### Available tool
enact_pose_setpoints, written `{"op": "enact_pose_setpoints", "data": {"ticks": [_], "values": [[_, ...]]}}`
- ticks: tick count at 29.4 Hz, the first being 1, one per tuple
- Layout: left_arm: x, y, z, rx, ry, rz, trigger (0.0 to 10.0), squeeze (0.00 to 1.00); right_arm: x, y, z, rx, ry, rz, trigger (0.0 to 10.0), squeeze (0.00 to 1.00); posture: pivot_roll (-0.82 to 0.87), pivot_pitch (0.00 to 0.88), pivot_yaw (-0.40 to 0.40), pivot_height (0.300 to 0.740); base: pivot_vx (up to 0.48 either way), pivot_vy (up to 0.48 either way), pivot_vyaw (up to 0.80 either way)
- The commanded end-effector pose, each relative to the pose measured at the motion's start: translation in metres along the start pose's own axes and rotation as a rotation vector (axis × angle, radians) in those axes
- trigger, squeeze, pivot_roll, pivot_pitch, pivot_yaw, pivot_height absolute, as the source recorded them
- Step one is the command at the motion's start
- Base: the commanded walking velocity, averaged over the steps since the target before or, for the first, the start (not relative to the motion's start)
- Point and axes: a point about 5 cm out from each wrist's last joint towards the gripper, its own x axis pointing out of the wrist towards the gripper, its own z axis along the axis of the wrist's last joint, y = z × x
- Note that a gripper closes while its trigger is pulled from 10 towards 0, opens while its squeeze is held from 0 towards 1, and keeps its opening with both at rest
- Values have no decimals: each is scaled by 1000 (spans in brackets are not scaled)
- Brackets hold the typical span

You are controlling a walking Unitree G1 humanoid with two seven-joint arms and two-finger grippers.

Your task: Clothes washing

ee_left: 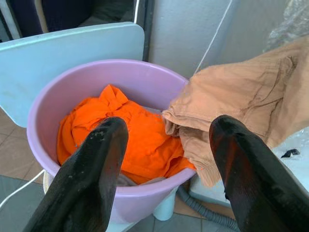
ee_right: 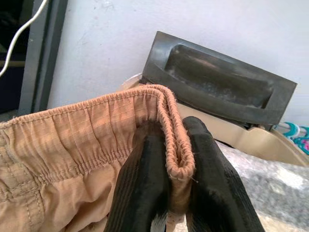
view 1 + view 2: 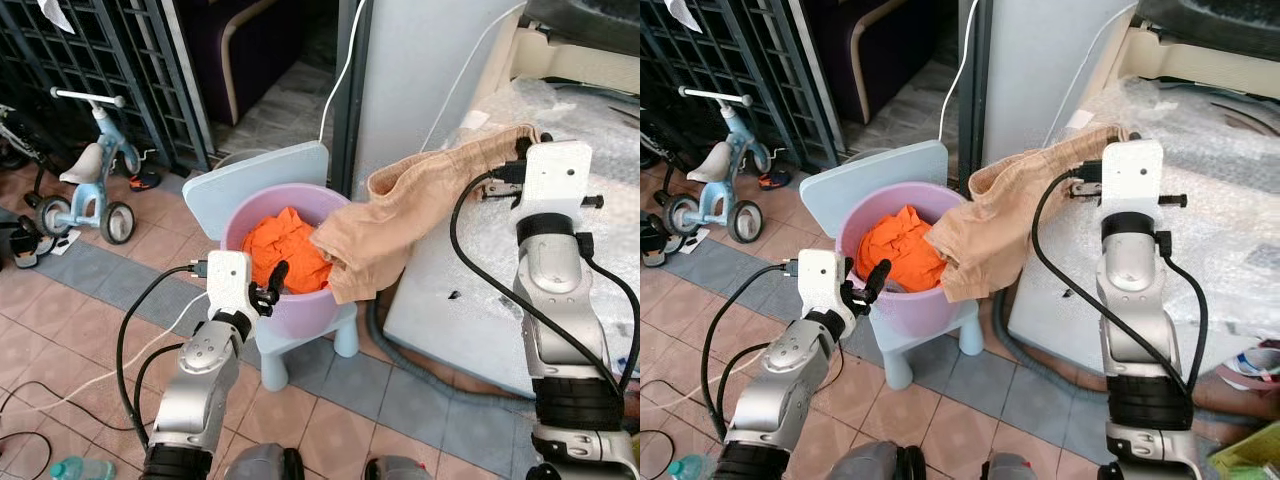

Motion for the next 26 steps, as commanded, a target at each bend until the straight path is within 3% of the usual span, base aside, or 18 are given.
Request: {"op": "enact_pose_setpoints", "data": {"ticks": [1, 14, 19, 22, 26], "values": [[1, -1, 3, -1, -12, -12, 10000, 0, 1, -10, 0, -18, 1, -46, 10000, 0, -105, 75, 43, 740, 0, -379, -800], [-1, 1, 1, 1, -2, -9, 10000, 0, -1, -4, -2, 2, 2, -20, 10000, 0, -100, 86, 46, 740, 0, -346, -779], [0, 3, 5, -1, -32, 29, 10000, 0, -1, -1, -1, 21, 2, 2, 10000, 0, -96, 95, 48, 740, 0, 0, -119], [0, 5, 6, 14, -34, 36, 10000, 0, 0, 4, 1, 36, -11, 46, 10000, 0, -97, 101, 48, 740, 0, 0, 0], [-2, 17, 15, 38, -77, 107, 10000, 0, -4, 26, 8, 86, -40, 224, 10000, 0, -97, 121, 43, 740, 0, 0, 0]]}}
